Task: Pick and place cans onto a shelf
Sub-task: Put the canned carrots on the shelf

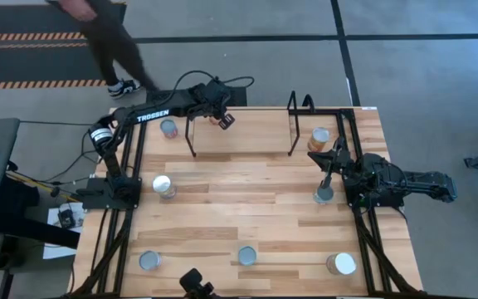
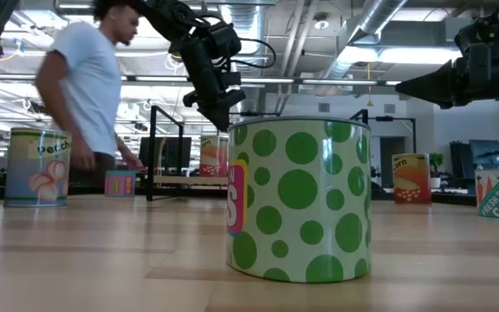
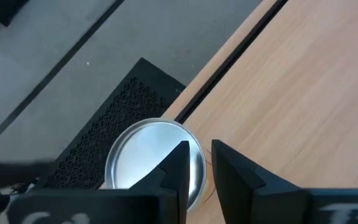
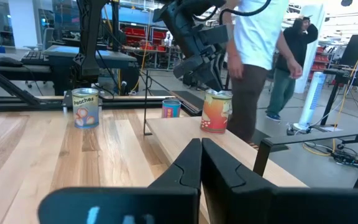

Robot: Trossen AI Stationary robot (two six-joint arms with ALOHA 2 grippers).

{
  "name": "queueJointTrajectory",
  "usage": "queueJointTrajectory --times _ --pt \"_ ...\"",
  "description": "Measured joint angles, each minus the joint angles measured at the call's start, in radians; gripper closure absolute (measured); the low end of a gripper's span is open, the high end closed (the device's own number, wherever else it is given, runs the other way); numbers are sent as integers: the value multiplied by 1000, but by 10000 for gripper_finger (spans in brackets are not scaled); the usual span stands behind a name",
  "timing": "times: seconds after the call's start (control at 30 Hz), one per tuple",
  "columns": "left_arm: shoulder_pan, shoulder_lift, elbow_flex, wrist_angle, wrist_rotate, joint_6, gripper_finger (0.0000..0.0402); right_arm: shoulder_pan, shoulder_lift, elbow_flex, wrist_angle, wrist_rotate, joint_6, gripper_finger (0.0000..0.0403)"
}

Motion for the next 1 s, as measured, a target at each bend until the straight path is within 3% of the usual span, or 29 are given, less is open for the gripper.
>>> queueJointTrajectory --times 0.23,0.43,0.73,0.83,1.0 --pt "-6 -68 0 -8 -34 34 339 0 0 0 0 0 0 374" --pt "-74 -160 -41 37 -52 68 387 0 0 0 0 0 0 375" --pt "-253 -374 -402 465 -42 161 394 0 0 0 0 0 0 374" --pt "-304 -459 -542 636 -16 174 394 0 0 0 0 0 0 375" --pt "-342 -593 -722 765 93 143 394 0 0 0 0 1 0 374"
